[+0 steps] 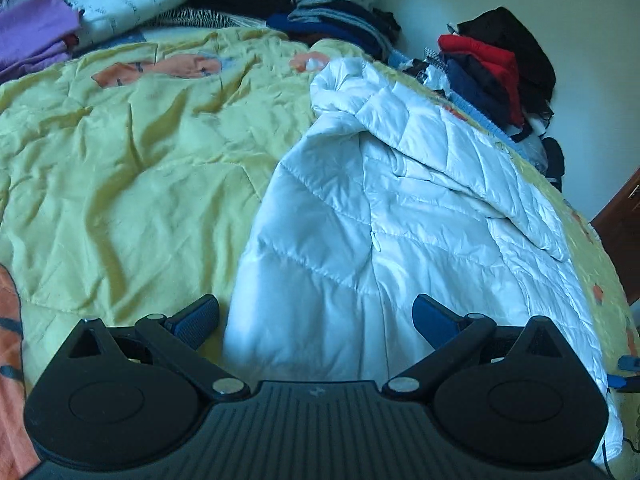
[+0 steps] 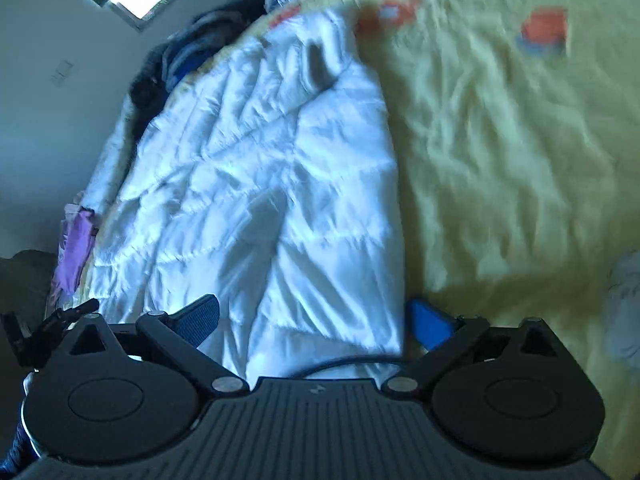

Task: Fold small clothes

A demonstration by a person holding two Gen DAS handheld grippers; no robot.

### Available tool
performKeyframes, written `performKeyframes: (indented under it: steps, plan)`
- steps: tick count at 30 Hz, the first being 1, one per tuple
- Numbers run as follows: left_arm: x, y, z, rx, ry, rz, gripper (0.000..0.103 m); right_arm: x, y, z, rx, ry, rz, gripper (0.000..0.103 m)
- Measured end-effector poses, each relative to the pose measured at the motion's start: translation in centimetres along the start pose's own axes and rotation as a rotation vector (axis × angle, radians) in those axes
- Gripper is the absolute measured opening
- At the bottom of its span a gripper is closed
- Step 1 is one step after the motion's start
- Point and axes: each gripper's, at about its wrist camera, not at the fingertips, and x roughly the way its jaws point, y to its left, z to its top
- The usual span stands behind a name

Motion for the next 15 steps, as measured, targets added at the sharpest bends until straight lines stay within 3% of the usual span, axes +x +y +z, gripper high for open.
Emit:
performKeyframes:
  steps: [8,15]
  plan:
    - [-1.2,1.3,-0.4,-0.104,0.040,-0.128,0.103,-1.3,-1.7,-2.8,0.110,0.089,0.166,0.101]
    - [-1.9,2.1,-1.4,-0.171,0.087,-0.230,0.103,-4.2,-1.0,-7.9,0.082,0.266,0.235,0.101]
